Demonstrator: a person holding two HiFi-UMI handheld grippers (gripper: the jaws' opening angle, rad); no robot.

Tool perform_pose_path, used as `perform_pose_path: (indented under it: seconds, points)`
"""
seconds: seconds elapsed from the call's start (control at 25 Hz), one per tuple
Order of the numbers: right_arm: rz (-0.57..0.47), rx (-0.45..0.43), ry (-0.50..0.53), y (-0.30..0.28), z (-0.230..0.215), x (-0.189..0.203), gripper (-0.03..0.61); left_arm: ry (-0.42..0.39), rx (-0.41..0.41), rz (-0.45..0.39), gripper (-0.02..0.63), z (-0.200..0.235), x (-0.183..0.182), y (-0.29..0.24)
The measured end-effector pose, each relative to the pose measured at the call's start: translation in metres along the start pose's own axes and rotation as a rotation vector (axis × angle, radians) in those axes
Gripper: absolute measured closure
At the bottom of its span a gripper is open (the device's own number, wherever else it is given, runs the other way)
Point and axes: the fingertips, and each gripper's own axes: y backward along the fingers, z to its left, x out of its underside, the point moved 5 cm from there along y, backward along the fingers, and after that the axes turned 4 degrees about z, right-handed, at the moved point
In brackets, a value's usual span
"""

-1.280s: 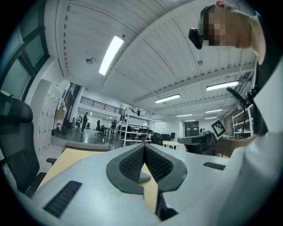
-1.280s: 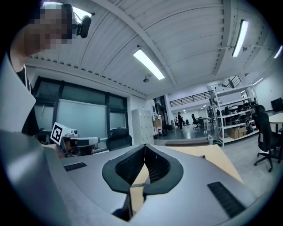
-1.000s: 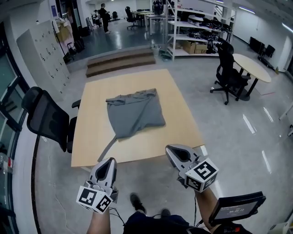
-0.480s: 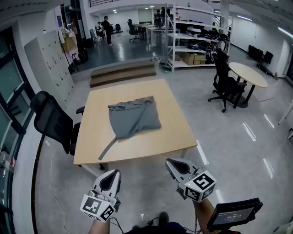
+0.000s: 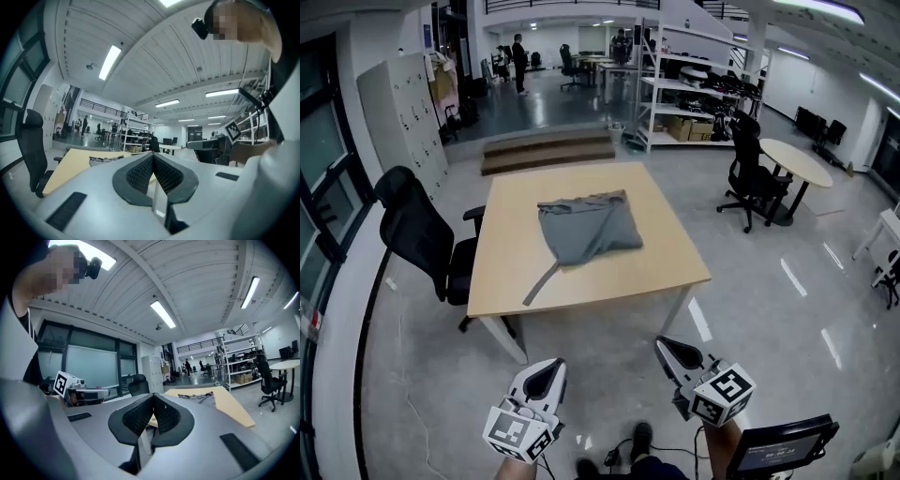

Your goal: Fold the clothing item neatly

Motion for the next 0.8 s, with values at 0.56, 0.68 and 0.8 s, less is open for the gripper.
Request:
perform_pose_path:
  seconds: [0.56, 0.68, 0.8]
  points:
    - [-0.038, 0.028, 0.001, 0.086, 0.051, 0.0, 0.569, 0.018, 0.039, -0.007, 0.614, -0.068, -0.001, 0.06]
    - [-0.045, 0.014, 0.009, 0.113, 0.045, 0.006, 0.569, 0.004, 0.046, -0.012, 0.614, -0.101, -0.002, 0.057]
    - [-0.049, -0.018, 0.02, 0.127, 0.043, 0.021, 0.569, 0.017, 0.033, -0.015, 0.614, -0.118, 0.01, 0.053]
